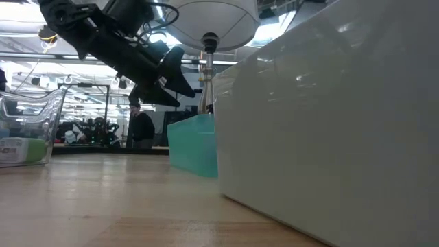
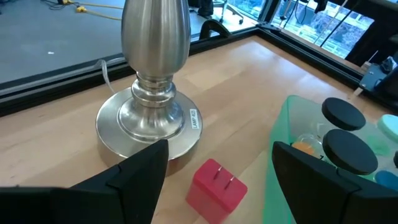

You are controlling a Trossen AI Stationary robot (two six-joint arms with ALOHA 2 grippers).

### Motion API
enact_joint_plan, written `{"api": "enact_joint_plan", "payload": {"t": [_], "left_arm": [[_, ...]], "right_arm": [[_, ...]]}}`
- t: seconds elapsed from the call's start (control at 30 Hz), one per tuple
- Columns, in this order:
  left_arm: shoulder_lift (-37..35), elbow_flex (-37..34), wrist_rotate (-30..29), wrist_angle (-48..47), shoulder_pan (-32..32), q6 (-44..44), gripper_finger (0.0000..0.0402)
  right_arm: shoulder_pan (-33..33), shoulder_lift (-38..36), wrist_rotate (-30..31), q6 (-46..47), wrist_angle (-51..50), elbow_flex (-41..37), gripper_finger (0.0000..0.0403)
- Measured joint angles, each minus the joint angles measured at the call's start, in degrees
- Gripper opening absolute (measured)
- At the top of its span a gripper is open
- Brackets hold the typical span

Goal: Pick & Place Office items
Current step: Put the red charger adapter into the transparent bin

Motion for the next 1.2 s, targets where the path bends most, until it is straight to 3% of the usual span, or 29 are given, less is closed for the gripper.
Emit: {"api": "enact_joint_plan", "payload": {"t": [0.47,0.77,1.0,1.2], "left_arm": [[0.0,0.0,0.02,-0.03,0.0,-0.02,0.0283],[-0.02,-0.02,0.47,-0.03,0.0,0.04,0.0283],[-0.02,-0.02,7.15,-0.05,-0.02,2.55,0.0283],[-0.02,-0.02,4.82,-0.01,-0.02,-3.3,0.0283]], "right_arm": [[0.0,-7.31,-2.15,-1.94,18.36,-15.1,0.0291],[0.0,-7.07,-1.96,7.83,17.57,-17.03,0.0291],[0.0,-7.07,-2.37,6.06,17.48,-17.03,0.029],[0.0,-7.07,-2.39,6.3,17.48,-17.03,0.029]]}}
